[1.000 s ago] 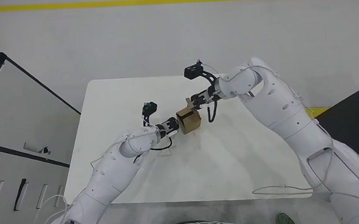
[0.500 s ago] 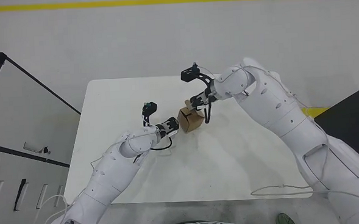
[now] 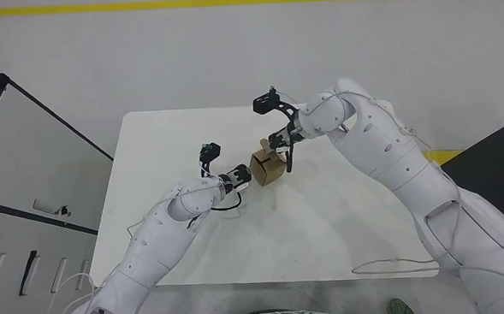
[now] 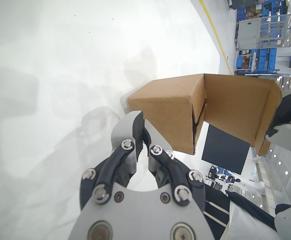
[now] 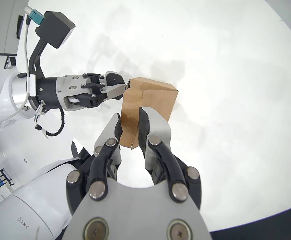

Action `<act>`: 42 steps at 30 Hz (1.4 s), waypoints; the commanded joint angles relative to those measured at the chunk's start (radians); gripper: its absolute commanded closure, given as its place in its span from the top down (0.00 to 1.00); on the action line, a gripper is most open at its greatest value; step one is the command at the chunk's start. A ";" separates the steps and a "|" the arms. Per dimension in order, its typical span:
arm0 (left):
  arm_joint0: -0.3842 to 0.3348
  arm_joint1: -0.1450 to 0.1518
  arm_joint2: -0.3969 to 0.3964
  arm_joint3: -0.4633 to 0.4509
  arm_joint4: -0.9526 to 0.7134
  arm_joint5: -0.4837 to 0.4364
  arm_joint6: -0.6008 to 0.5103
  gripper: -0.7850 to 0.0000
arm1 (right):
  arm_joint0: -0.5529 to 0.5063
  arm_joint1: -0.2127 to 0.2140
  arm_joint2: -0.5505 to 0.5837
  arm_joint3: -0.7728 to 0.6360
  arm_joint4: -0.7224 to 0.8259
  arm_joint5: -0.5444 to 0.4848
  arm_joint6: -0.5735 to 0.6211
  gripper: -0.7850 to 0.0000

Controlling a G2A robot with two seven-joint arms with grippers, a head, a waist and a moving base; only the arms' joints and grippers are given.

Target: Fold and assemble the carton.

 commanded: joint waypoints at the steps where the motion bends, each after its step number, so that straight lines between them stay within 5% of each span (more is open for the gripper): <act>1: 0.000 0.000 0.000 0.000 0.000 0.000 0.000 0.00 | -0.001 0.000 0.002 -0.001 -0.002 0.000 0.001 0.22; 15: 0.000 0.000 0.000 0.000 0.000 0.000 0.000 0.00 | 0.007 -0.014 -0.014 0.018 0.004 -0.011 0.004 0.25; 32: 0.000 0.000 0.000 0.000 0.000 0.000 0.000 0.00 | 0.017 -0.039 -0.067 0.034 -0.059 -0.009 -0.001 0.14; 42: 0.000 0.000 0.000 0.000 0.000 0.000 0.000 0.00 | 0.036 -0.061 -0.130 0.006 -0.177 0.002 0.004 0.23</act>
